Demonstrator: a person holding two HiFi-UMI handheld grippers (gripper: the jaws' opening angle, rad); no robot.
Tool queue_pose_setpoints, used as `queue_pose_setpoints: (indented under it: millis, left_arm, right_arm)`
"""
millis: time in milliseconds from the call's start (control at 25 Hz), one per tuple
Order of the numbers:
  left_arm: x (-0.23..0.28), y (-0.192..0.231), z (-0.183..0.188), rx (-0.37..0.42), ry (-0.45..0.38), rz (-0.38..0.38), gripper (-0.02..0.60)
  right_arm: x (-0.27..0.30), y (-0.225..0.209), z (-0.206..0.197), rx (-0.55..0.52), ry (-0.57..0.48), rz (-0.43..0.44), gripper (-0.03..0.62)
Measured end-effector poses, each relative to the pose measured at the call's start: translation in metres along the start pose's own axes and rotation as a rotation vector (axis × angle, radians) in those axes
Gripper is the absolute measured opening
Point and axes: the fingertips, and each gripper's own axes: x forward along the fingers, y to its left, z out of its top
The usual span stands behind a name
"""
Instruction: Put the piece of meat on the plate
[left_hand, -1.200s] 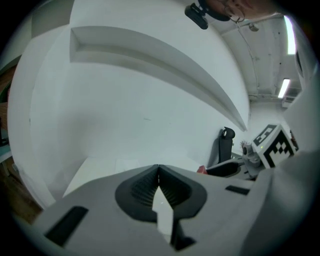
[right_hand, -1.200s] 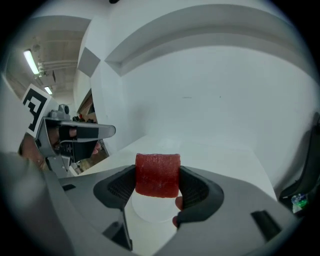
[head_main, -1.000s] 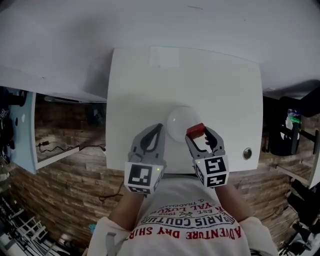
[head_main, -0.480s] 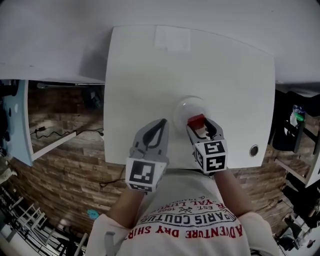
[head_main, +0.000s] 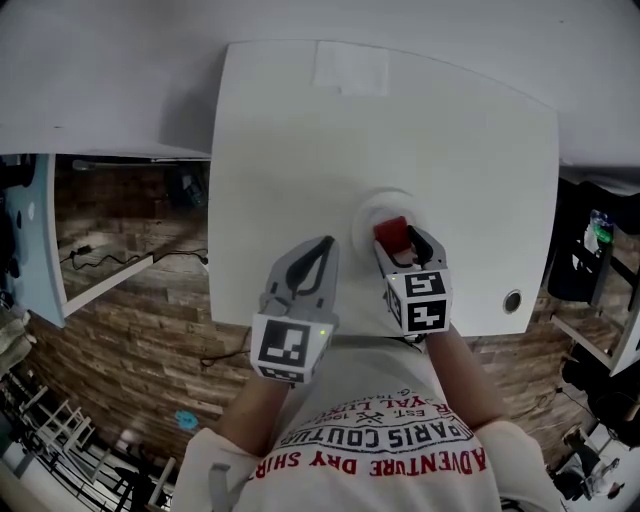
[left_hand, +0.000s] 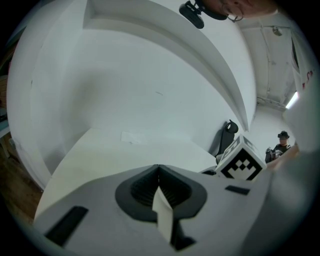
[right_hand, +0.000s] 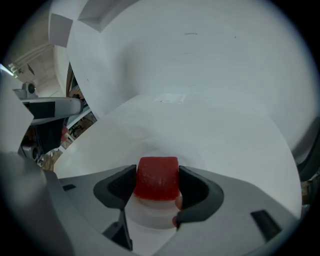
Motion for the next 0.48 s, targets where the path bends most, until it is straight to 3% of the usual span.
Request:
queue_pose_setpoints:
  millis: [480]
  left_arm:
    - [-0.005, -0.009, 0.016, 0.035, -0.016, -0.023, 0.008]
  right_arm:
    - [-0.017, 0.002, 0.018, 0.012, -0.098, -0.020, 0.275]
